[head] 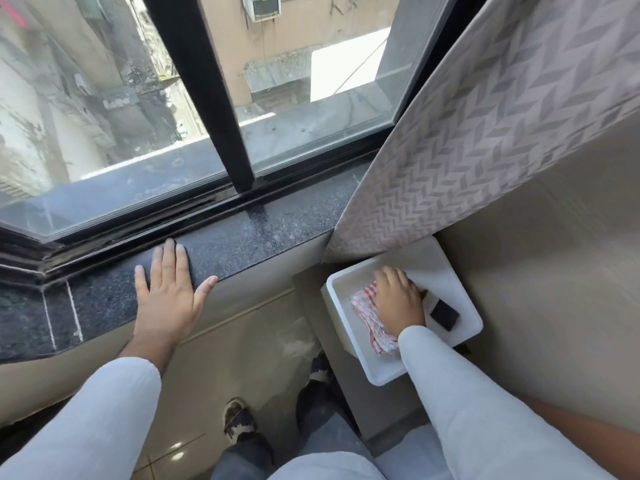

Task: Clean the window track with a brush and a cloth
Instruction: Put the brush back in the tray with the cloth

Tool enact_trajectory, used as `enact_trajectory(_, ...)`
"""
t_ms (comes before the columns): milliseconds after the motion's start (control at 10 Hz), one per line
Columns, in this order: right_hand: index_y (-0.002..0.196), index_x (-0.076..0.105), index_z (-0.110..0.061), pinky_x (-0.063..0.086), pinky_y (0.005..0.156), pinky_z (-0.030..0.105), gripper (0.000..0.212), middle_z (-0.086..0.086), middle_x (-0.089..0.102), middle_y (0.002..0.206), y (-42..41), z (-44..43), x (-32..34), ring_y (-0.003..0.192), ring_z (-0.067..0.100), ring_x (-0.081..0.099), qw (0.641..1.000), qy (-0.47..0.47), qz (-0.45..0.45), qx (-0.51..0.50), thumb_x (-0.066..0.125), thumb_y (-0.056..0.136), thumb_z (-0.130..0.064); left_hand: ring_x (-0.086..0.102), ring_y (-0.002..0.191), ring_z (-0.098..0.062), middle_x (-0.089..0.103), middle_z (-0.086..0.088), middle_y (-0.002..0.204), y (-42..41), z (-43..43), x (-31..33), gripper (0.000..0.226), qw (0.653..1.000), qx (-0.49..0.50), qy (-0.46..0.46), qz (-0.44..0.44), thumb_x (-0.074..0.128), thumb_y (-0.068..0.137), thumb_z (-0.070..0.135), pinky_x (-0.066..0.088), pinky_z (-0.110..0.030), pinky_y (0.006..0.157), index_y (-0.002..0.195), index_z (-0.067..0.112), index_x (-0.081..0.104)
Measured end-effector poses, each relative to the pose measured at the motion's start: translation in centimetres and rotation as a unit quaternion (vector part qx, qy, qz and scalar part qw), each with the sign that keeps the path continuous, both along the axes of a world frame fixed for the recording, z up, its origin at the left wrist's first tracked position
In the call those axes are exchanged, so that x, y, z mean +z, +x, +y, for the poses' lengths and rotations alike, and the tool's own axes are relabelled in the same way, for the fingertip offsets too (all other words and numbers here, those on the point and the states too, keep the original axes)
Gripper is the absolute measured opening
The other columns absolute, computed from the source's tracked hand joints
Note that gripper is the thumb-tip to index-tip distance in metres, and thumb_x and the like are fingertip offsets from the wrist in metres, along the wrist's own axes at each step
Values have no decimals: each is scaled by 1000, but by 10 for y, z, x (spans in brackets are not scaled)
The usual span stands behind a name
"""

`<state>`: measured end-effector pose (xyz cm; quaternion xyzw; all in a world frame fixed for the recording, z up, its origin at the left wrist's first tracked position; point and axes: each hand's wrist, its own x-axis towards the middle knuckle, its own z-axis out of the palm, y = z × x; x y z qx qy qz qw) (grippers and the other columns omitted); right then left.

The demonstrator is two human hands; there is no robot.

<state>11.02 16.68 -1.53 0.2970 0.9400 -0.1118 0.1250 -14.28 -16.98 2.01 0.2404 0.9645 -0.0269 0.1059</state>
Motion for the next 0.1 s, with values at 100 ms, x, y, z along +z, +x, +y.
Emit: enact_trajectory(100, 146, 50, -7, 44, 118, 46, 49, 14, 54, 153, -26, -21, 18, 147, 34, 47, 989, 48, 48, 132, 55, 98, -16, 5, 161, -29, 8, -13, 174, 0, 4, 9, 90, 1000, 11, 2, -10, 15, 102, 70, 11, -59, 127, 163, 4, 13)
